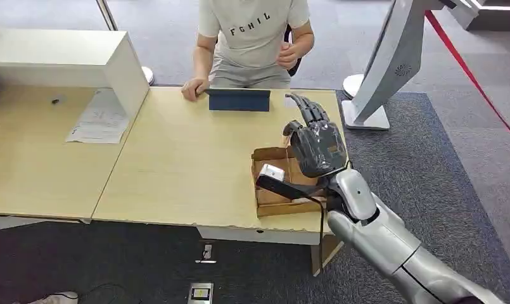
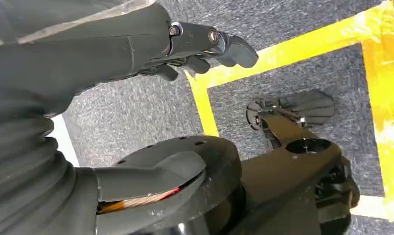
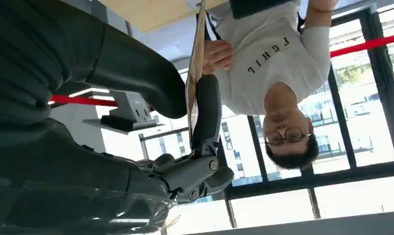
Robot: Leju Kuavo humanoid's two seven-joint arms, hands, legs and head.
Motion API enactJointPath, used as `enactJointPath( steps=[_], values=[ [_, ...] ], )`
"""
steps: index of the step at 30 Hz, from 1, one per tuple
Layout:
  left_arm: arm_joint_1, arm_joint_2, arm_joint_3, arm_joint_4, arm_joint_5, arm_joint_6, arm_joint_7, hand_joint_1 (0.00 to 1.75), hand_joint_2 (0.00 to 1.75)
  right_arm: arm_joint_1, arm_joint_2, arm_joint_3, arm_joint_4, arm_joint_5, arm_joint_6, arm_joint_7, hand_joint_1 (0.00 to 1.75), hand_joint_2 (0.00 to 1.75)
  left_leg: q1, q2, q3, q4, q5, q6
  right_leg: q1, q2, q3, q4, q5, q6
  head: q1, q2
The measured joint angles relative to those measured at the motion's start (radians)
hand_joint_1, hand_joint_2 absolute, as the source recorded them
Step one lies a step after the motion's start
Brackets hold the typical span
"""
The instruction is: Pass the card to the sensor for recognition and then transmit it.
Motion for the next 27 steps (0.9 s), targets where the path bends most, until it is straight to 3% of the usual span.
enactJointPath(
  steps=[13, 26, 27],
  values=[
    [-0.003, -0.011, -0.019, 0.0, 0.013, -0.007, 0.009, 0.0, 1.75, -0.215, 0.131, -0.001, 0.346, 0.017, 0.118, 0.048, 1.75, 1.75, 0.0, 0.0, 0.0, 0.0, 0.0, 0.0, 0.0, 0.0, -0.001, 0.0, 0.0, 0.0, 0.0, 0.0],
    [-0.001, -0.012, -0.019, 0.0, 0.021, -0.001, 0.009, 0.0, 1.75, -0.28, 0.163, 0.024, 0.49, 0.045, 0.146, 0.073, 1.75, 1.75, 0.0, 0.0, 0.0, 0.0, 0.0, 0.0, 0.0, 0.0, -0.001, 0.0, 0.0, 0.0, 0.0, 0.0],
    [-0.001, -0.011, -0.019, 0.0, 0.021, -0.001, 0.01, 0.0, 1.75, -0.28, 0.164, 0.026, 0.496, 0.048, 0.146, 0.073, 0.31, 1.75, 0.0, 0.0, 0.0, 0.0, 0.0, 0.0, 0.0, 0.0, -0.001, 0.0, 0.0, 0.0, 0.0, 0.0]
  ],
)
